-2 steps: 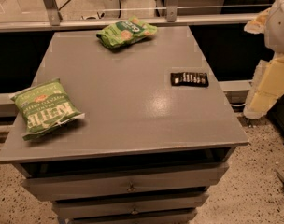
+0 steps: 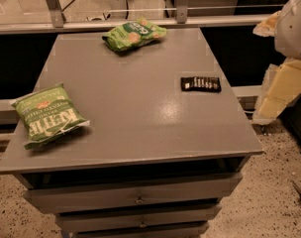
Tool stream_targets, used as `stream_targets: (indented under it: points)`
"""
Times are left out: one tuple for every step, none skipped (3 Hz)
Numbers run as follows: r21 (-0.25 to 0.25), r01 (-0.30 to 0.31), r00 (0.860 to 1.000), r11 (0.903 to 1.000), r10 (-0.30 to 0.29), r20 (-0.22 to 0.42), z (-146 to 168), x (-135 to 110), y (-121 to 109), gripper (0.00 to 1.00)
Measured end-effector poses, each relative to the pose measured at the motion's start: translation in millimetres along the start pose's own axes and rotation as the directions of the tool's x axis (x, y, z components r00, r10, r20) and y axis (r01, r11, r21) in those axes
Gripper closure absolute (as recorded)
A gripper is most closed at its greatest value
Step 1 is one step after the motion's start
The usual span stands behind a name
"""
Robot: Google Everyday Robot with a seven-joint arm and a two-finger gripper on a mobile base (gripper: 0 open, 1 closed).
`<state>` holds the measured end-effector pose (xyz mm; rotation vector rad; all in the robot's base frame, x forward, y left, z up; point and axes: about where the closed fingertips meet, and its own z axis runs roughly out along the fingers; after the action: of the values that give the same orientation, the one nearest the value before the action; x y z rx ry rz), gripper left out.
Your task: Move rxbar chocolate near green rice chip bag
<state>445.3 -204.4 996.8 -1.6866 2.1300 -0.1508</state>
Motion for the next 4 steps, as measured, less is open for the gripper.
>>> stream_targets:
  points:
    - [0.001,-0.04,0.997,0.9992,0.04,0.07,29.8,-1.4,-19.1,0.0]
    - [-0.001,-0.114,0.975,0.9935,0.112,0.194,85.8,-11.3,-59.6,0.0]
    - [-0.015,-0.177,0.95,0.9841,0.175,0.26,120.2,-13.5,-85.4,0.0]
    - [-0.042,-0.236,0.917,0.9708,0.237,0.32,156.8,-10.8,-106.1,0.0]
